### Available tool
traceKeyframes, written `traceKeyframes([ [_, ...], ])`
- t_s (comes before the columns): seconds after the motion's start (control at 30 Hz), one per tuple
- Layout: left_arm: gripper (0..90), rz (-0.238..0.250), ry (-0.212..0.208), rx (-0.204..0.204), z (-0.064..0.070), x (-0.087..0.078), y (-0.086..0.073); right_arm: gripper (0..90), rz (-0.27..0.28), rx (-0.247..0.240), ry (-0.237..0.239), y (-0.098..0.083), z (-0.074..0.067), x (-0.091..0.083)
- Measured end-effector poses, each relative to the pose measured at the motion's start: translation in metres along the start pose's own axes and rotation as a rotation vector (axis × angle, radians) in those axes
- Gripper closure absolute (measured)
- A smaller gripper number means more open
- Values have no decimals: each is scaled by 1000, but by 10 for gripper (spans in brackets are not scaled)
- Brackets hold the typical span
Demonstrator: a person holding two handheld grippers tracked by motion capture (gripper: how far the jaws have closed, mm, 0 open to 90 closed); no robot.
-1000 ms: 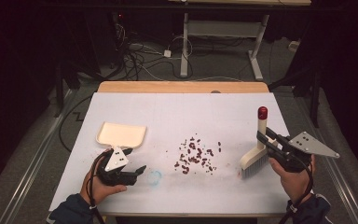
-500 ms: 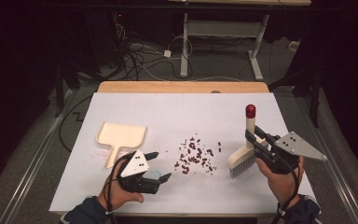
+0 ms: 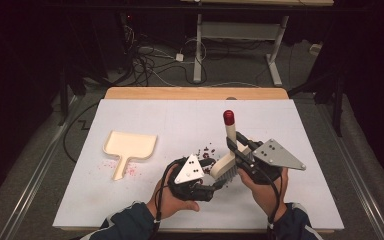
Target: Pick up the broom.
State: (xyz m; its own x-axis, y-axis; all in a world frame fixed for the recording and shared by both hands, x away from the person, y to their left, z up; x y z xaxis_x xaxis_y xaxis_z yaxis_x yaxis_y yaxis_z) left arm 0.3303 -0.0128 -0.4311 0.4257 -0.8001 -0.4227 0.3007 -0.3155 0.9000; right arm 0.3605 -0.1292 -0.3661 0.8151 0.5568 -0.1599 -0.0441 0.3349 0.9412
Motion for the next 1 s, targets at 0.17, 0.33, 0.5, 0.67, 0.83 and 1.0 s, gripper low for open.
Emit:
traceKeyframes([
  [0.17,411,12,22,-49,-12,9,3,703,27,-19,5,9,-15,6],
  [0.33,558,31,7,-55,-20,6,4,702,52,-28,22,14,-24,3],
  [0.5,648,-3,-21,-30,-22,2,2,698,57,-14,48,12,-23,-1],
  [0.67,658,-50,-51,22,-24,-4,-1,598,66,2,143,10,-17,-11],
  [0.83,658,-87,-84,77,-28,-17,-4,469,27,-84,245,2,-8,-20],
  [1.0,658,-164,-150,144,-31,-33,-13,405,-130,-164,480,-22,-6,-22],
])
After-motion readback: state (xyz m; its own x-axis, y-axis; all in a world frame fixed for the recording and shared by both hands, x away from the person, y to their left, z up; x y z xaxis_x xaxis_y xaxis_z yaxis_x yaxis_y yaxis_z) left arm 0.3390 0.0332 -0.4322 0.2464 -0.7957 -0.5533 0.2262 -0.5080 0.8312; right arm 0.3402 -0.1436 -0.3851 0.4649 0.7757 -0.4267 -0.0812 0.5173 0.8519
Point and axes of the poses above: each handheld gripper's, and its own axes: x roughly forward along the jaws, y roughly out of its top, z roughly to its right, the point moved 7 cm from there along x, roughly forward along the jaws, and after that the axes turned 8 degrees about -x, right-handed, at the moved point
